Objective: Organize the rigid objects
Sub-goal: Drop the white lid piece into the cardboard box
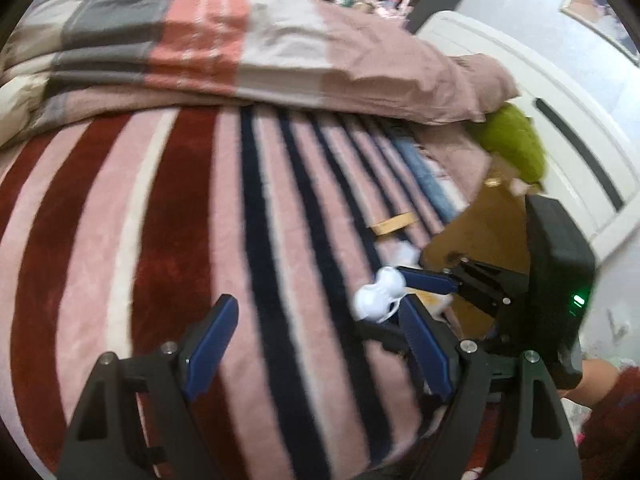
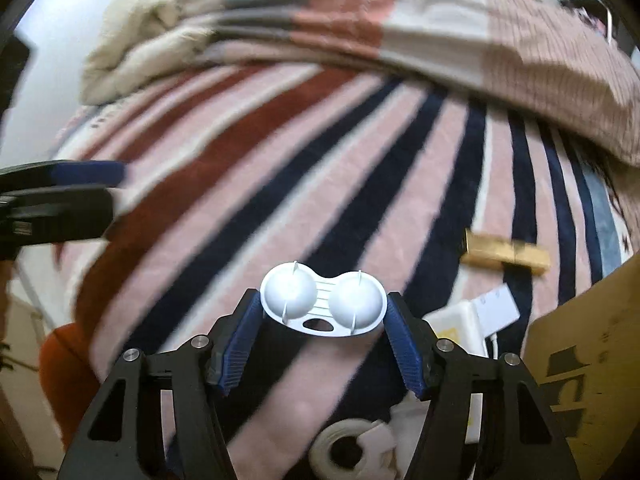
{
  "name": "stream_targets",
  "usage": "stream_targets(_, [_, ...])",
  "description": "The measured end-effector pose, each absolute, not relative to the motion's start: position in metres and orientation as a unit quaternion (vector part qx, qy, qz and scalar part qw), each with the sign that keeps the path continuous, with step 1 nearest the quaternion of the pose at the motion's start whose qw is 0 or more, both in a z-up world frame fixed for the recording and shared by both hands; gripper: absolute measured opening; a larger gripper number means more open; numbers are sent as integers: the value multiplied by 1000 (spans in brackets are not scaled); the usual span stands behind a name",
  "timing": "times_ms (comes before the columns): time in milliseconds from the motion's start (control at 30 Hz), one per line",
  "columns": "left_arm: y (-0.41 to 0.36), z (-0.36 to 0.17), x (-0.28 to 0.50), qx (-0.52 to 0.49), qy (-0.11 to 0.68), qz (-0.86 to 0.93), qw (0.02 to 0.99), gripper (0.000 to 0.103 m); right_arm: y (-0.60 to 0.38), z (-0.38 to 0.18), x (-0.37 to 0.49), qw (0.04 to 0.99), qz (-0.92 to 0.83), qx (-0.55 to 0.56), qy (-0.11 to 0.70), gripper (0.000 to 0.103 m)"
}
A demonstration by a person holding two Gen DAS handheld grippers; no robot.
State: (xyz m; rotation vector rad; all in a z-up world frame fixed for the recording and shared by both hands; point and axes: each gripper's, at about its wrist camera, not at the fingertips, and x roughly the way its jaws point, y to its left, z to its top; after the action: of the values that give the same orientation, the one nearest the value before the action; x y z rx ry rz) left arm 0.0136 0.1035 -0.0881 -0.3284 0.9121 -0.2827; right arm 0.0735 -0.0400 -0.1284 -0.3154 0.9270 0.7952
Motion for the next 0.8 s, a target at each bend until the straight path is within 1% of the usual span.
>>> stream_targets(67, [95,-75,15,-161,430,-164,873,80,-42,-102,59,811,395,-148,405,59])
stream_targets(133, [81,-57,17,-158,420,-194,872,75,-42,-78,50,815,412,-146,381,59])
stream_targets(200, [68,-42,20,-156,414,-221,869,59,-50,-53,41,820,424,-143,356,59])
stream_targets(233, [60,-33,22,-156,411,-238,866,55,-54,-43,38,824,426,-144,345,59])
stream_targets(300, [46,-19,27,-150,406,-262,863,39,-64,-23,34,834,422,-144,324,59])
stream_targets(400, [19,-1,39,-131,401,-278,863,29,-87,-1,37,846,413,-137,307,59])
stream_targets(500, [-15,11,59,-115,409,-302,853,28,-113,11,46,859,395,-132,299,59])
stream_targets(600, [-53,13,82,-94,426,-319,841,28,-149,16,62,868,371,-113,311,59])
stream_targets(700, [-96,7,110,-76,465,-332,817,28,-183,15,80,871,340,-100,340,59])
stream_targets(800, [-131,-9,133,-53,516,-330,788,28,-212,3,106,859,313,-84,396,59])
